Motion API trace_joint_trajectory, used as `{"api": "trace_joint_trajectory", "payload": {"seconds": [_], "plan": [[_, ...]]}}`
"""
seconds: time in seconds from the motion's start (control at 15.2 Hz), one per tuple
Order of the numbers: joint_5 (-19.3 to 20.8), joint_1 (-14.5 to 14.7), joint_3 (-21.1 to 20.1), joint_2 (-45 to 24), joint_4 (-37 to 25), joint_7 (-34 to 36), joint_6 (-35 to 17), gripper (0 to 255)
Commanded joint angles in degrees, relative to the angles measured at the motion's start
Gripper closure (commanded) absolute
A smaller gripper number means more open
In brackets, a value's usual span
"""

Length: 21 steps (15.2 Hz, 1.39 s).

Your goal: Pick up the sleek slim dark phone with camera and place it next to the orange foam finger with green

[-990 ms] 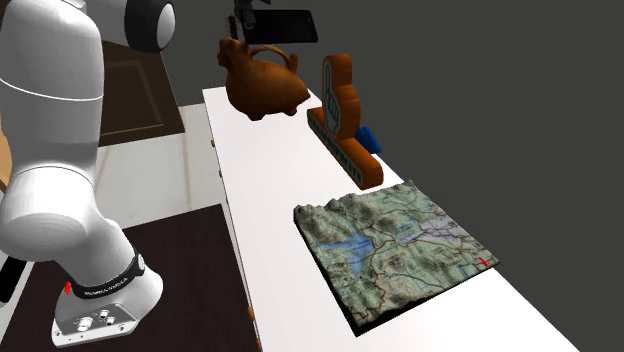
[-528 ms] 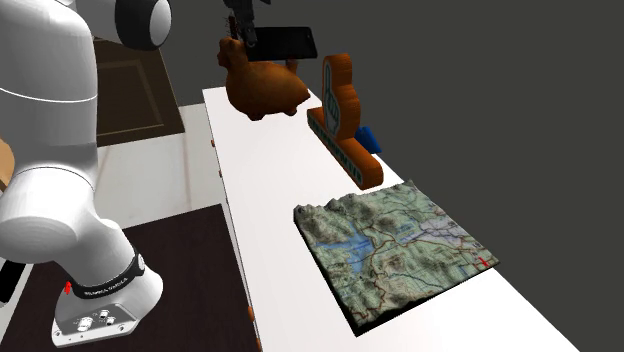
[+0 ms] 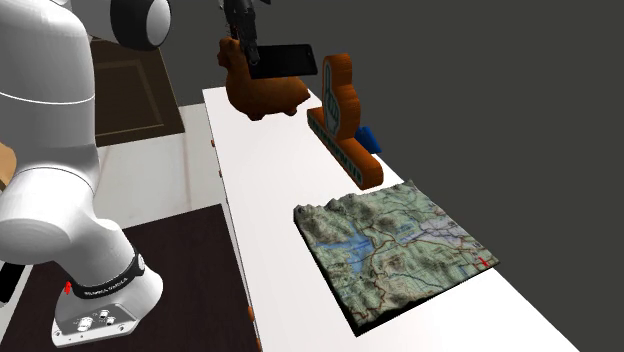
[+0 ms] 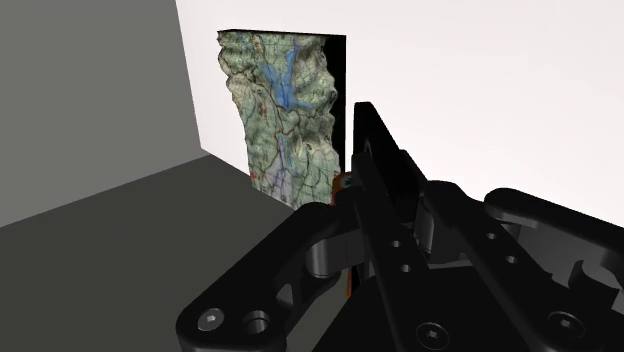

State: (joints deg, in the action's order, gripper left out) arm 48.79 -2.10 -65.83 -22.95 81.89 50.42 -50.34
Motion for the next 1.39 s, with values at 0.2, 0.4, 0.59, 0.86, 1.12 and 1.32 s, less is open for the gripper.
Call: {"api": "trace_joint_trajectory", "payload": {"seconds": [0.2,0.4,0.59,0.86,1.12,1.32], "plan": [[-1.3,-1.7,-0.4,0.0,4.0,2.2,-3.2,255],[-1.8,-2.5,-0.5,-0.1,6.3,3.5,-5.0,255],[-2.1,-3.1,-0.5,-0.4,8.4,4.8,-6.8,255],[-2.3,-3.7,-0.4,-1.0,10.9,6.5,-9.0,255],[-2.3,-4.0,-0.2,-1.9,13.2,8.2,-11.1,255],[-2.2,-4.1,0.1,-2.6,14.7,9.5,-12.6,255]]}}
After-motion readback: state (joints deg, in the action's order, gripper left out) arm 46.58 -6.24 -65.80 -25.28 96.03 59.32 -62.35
